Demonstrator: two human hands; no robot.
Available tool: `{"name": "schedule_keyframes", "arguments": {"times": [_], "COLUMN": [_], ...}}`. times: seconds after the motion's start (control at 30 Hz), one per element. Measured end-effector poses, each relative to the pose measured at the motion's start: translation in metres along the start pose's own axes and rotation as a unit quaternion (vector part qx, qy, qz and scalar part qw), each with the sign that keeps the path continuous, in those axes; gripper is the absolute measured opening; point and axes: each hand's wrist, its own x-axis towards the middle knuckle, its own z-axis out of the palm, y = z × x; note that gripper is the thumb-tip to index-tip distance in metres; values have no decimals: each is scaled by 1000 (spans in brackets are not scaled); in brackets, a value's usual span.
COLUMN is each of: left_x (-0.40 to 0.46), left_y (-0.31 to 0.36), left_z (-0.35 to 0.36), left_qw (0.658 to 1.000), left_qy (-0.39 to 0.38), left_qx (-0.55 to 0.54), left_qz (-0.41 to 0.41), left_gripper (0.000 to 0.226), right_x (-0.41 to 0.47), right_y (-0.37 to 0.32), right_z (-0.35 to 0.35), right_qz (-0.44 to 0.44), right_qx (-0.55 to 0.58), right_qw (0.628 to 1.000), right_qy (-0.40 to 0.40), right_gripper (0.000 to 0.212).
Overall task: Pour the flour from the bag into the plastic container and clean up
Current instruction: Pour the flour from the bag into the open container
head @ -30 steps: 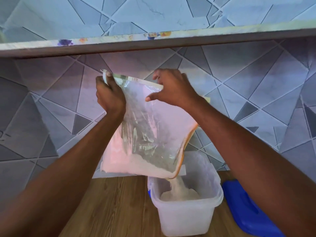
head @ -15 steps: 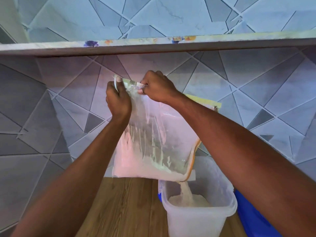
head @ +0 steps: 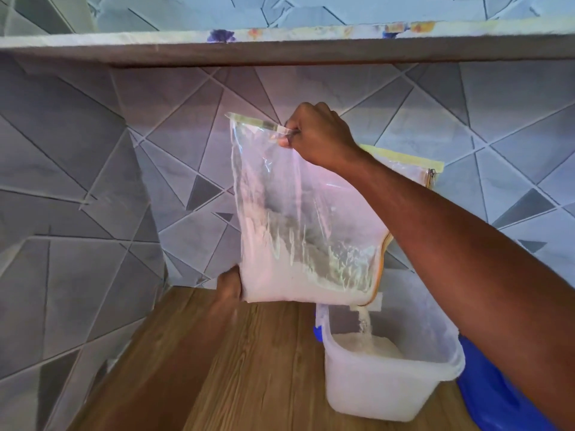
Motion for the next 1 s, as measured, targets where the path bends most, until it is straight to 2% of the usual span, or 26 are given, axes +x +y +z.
{"name": "schedule_keyframes", "arguments": {"times": [0.1, 0.17, 0.23, 0.3, 0.4, 0.5, 0.57, 0.63, 0.73, 0.83, 0.93, 1.0], "left_x": [-5, -9, -14, -14, -12, -9, -9, -6, -7, -6, -1, 3], "left_y": [-30, -49, -56, -58, -63, -68, -68, -69, -70, -57, -33, -23], "left_z": [-14, -14, -11, -12, -14, -8, 1, 8, 12, 14, 24, 28], "left_qw": [998, 987, 946, 913, 886, 851, 838, 847, 866, 892, 926, 937], "left_qy": [26, 7, -14, -14, -9, -13, -6, 10, 0, -21, 1, 17], "left_qx": [-49, -147, -310, -401, -459, -523, -544, -530, -499, -452, -375, -345], "left_qz": [-39, -66, -89, -80, -56, -41, -44, -45, -35, 2, 37, 45], "left_gripper": [25, 30, 26, 22, 20, 42, 30, 18, 17, 23, 32, 32], "right_x": [1, 1, 1, 0, -2, -4, -5, -7, -8, -11, -16, -21], "right_y": [3, 4, 6, 7, 15, 26, 32, 37, 46, 56, 64, 67], "right_z": [2, 3, 4, 4, 0, -8, -11, -13, -20, -28, -34, -36], "right_qz": [7, 13, 17, 20, 33, 56, 67, 75, 82, 98, 102, 105], "right_qx": [-6, -6, -7, -10, -14, -8, -5, -5, -3, -3, 7, 1], "right_qw": [1000, 1000, 1000, 999, 999, 998, 997, 996, 995, 993, 993, 993], "right_qy": [6, 14, 19, 23, 28, 38, 42, 45, 54, 61, 52, 60], "right_gripper": [27, 27, 25, 24, 25, 27, 28, 29, 30, 31, 35, 38]}}
